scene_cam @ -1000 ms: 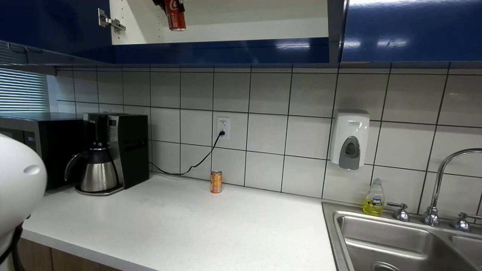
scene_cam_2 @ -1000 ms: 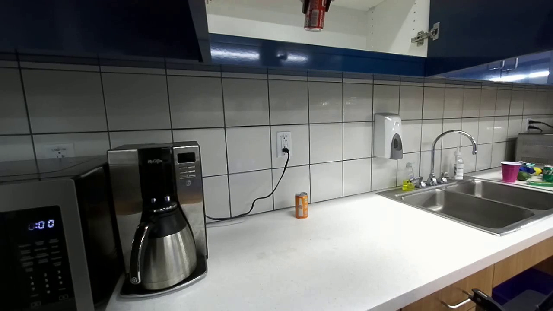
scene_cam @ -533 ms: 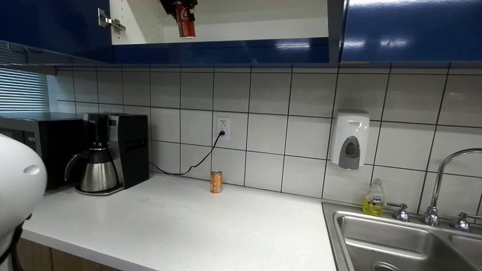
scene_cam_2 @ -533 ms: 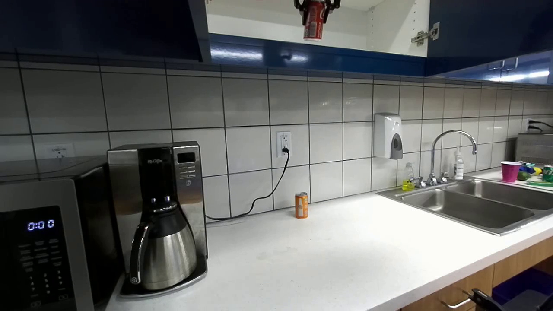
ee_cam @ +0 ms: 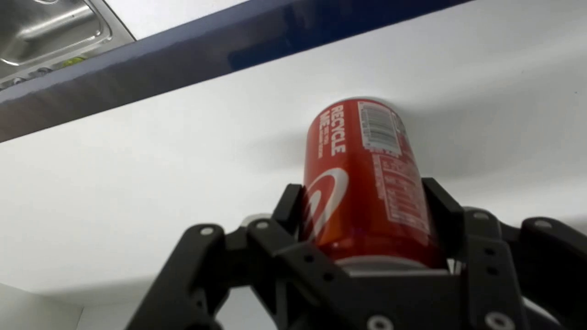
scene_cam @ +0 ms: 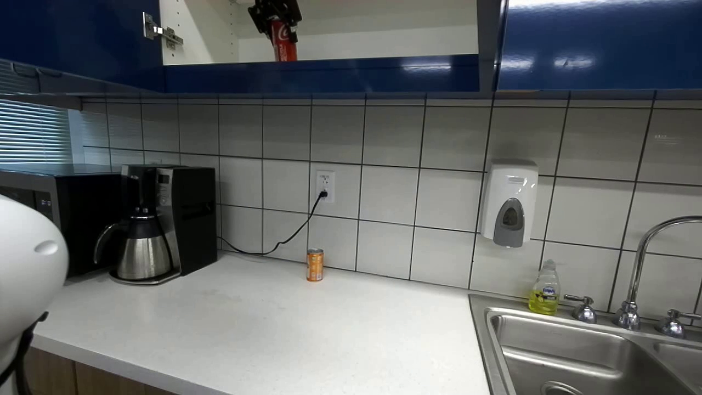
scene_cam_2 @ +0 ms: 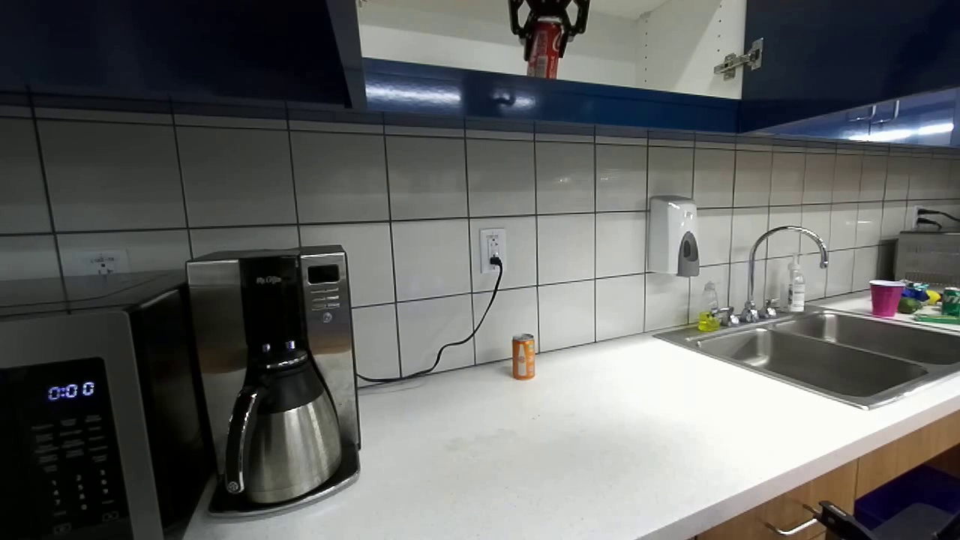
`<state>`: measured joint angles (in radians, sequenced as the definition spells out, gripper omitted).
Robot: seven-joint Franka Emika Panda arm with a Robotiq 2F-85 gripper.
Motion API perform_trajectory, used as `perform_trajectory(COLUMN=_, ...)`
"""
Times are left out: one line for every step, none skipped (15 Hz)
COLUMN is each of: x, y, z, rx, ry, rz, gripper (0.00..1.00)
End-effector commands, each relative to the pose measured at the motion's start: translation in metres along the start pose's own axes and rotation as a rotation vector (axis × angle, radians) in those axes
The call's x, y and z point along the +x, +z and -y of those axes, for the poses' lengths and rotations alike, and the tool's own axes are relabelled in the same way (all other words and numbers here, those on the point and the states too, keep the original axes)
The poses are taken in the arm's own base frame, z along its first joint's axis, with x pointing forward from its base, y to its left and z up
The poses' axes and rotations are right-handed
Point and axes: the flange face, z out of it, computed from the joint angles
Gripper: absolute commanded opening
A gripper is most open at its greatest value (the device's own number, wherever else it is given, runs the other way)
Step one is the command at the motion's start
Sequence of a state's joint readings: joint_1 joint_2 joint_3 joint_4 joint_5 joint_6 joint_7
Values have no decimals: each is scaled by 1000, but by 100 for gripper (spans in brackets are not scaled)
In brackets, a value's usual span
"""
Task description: Put the can inside the cupboard
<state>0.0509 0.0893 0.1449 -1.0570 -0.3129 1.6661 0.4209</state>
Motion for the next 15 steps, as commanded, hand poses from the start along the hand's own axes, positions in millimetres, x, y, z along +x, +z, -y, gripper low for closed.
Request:
perform_trajectory(x=11, y=-4, z=-4, rx=-3, ry=22, rz=2, gripper=41)
perform_trajectory(x=12, y=-3, z=-5, rx=-2, ry=22, rz=7, gripper=41)
perform_trajectory(x=13, y=-3, z=-5, rx=-4, ry=26, rz=10, gripper=41)
perform_trajectory(x=13, y=-2, z=-5, rx=-3, ry=27, rz=18, gripper=41)
perform_trajectory(x=14, y=-1, z=-6, rx=-5, ry=29, rz=31, gripper=41)
perform_trajectory(x=14, y=1, z=-7, rx=-4, ry=32, rz=48, gripper=41)
perform_trajectory(x=14, y=1, z=-7, rx=-4, ry=34, rz=59, gripper=41)
perform_trajectory(x=14, y=1, z=-8, rx=-6, ry=39, rz=68, gripper=41)
perform_trajectory(x=14, y=2, z=-9, rx=-8, ry=42, rz=79, gripper=41)
perform_trajectory(x=14, y=2, z=-10, rx=-9, ry=45, rz=86, gripper=41)
perform_trajectory(x=15, y=1, z=-11, rx=-11, ry=49, rz=90, gripper=41)
perform_trajectory(x=15, y=1, z=-12, rx=-13, ry=51, rz=97, gripper=41)
perform_trajectory(x=15, y=1, z=-12, rx=-14, ry=55, rz=103, gripper=41)
perform_trajectory(x=15, y=1, z=-13, rx=-19, ry=60, rz=106, gripper=77)
perform_trajectory(x=15, y=2, z=-13, rx=-21, ry=60, rz=112, gripper=93)
